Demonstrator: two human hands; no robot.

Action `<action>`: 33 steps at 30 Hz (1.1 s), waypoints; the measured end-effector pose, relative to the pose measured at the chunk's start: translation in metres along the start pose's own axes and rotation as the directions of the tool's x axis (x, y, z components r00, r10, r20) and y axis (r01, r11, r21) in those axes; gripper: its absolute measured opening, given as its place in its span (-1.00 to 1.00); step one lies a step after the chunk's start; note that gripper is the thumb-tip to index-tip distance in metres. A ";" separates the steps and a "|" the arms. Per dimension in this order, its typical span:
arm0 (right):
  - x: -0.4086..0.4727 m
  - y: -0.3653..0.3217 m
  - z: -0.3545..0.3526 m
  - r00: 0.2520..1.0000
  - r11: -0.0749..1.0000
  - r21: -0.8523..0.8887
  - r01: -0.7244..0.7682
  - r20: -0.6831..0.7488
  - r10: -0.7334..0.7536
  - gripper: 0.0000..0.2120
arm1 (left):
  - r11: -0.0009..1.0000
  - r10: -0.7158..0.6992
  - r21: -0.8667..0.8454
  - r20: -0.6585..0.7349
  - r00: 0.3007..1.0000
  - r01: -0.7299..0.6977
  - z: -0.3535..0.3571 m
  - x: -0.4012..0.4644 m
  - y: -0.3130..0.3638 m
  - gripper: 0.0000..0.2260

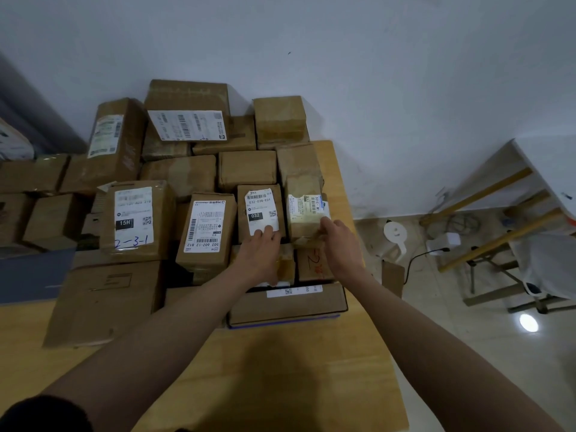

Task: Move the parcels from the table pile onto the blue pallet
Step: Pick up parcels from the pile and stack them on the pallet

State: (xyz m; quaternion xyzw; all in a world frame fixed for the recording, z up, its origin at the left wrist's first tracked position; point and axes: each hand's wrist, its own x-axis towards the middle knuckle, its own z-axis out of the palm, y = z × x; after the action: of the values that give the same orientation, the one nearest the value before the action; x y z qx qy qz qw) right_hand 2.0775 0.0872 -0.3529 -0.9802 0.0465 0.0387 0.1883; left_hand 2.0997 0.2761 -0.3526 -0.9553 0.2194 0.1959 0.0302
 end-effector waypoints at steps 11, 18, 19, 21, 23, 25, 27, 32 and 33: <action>0.004 0.009 0.002 0.997 0.998 0.051 -0.046 -0.066 0.050 -0.71 | 1.000 -0.020 0.023 0.031 0.999 0.019 -0.008 -0.001 0.002 -0.13; 0.004 0.013 0.001 0.994 0.992 0.107 -0.063 -0.078 0.072 -0.74 | 0.998 -0.045 0.043 0.034 0.998 0.043 -0.008 0.001 0.007 -0.13; 0.005 0.014 0.001 0.995 0.988 0.145 -0.061 -0.066 0.071 -0.72 | 0.998 -0.050 0.048 0.033 0.998 0.049 -0.007 0.001 0.008 -0.13; 0.007 0.014 0.001 0.999 0.977 0.212 -0.030 -0.021 0.035 -0.60 | 0.997 -0.054 0.053 0.029 0.998 0.052 -0.006 0.001 0.009 -0.12; 0.008 0.008 0.002 0.999 0.964 0.266 -0.019 0.047 0.007 -0.45 | 0.997 -0.055 0.048 0.028 0.998 0.054 -0.006 0.000 0.009 -0.12; 0.010 -0.004 0.005 0.993 0.941 0.325 -0.092 0.100 0.063 -0.33 | 0.998 -0.058 0.037 0.031 0.998 0.056 -0.006 0.000 0.010 -0.12; 0.014 -0.017 0.010 0.983 0.924 0.341 -0.173 0.115 0.142 -0.23 | 0.998 -0.058 0.033 0.031 0.998 0.057 -0.006 0.000 0.011 -0.11; 0.019 -0.035 0.012 0.974 0.944 0.240 -0.226 0.091 0.210 -0.18 | 0.998 -0.052 0.036 0.025 0.998 0.051 -0.005 0.000 0.008 -0.10; 0.018 -0.035 0.011 0.973 0.945 0.234 -0.227 0.083 0.213 -0.18 | 0.998 -0.053 0.036 0.025 0.998 0.052 -0.005 0.000 0.007 -0.11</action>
State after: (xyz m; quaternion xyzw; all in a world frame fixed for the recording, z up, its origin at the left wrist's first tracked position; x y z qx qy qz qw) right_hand 2.0985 0.1222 -0.3520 -0.9371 0.1548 0.0812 0.3023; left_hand 2.0984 0.2686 -0.3482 -0.9575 0.1972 0.2033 0.0549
